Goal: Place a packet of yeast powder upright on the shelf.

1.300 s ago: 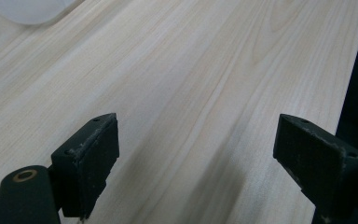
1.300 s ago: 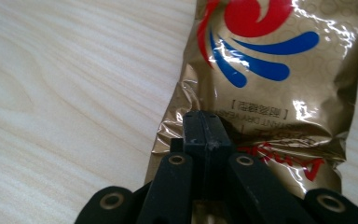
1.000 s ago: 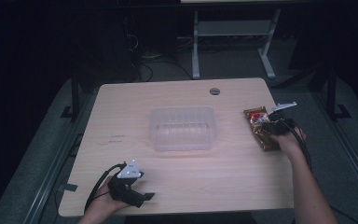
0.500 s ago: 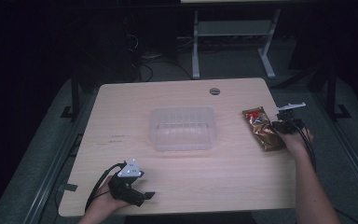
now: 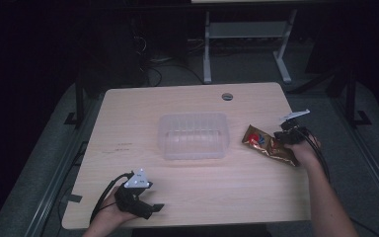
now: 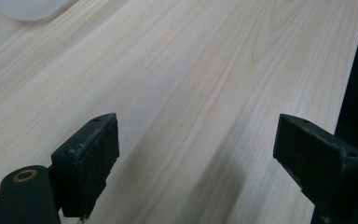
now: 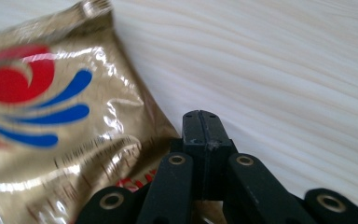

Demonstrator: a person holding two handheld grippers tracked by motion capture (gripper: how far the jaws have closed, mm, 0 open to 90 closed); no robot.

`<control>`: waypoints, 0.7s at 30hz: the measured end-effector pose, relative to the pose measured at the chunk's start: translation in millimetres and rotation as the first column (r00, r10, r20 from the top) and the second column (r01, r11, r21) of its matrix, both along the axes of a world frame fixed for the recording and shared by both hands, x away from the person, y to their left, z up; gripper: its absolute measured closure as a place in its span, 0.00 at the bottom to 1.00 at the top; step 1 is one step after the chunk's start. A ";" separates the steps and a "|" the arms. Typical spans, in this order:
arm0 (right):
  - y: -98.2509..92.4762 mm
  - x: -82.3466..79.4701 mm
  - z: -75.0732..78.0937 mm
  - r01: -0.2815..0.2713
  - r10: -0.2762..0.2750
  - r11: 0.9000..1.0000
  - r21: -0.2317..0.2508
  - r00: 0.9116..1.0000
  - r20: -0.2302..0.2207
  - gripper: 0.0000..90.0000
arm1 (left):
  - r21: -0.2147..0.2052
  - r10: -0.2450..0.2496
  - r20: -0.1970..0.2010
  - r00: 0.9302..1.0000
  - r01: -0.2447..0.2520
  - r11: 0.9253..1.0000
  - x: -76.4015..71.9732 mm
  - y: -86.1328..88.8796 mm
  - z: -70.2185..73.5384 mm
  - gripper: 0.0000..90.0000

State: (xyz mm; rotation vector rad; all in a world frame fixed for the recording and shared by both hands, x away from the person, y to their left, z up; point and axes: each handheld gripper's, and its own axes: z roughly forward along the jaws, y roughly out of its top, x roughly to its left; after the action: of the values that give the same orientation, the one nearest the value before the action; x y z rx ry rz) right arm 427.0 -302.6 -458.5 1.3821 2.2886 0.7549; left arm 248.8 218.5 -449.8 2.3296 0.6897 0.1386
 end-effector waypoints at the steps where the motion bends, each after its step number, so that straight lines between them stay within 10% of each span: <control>1: 2.2 -0.9 0.5 -0.017 0.017 1.000 0.006 1.000 -0.003 1.00 | -0.001 0.001 -0.001 1.000 -0.001 1.000 -0.3 -0.4 0.0 0.15; 6: 13.4 -9.1 7.9 -0.102 0.103 0.993 0.059 0.995 -0.014 1.00 | -0.007 -0.002 -0.004 1.000 0.002 1.000 -1.4 -1.7 0.8 0.15; 13: 14.8 -31.6 30.0 -0.094 0.094 0.996 0.002 0.995 0.029 1.00 | -0.016 -0.001 0.001 1.000 0.001 1.000 -1.1 -2.4 1.1 0.15; 21: 13.5 -41.3 20.3 -0.089 0.089 0.996 -0.007 0.996 -0.017 1.00 | -0.007 -0.013 0.004 1.000 0.013 1.000 -0.5 -3.9 2.5 0.15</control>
State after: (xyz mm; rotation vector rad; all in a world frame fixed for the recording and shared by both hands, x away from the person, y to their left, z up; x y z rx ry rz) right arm 385.7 -289.1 -438.2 1.2948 2.3768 0.7630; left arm 248.3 214.7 -447.3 2.3261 0.6722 0.1342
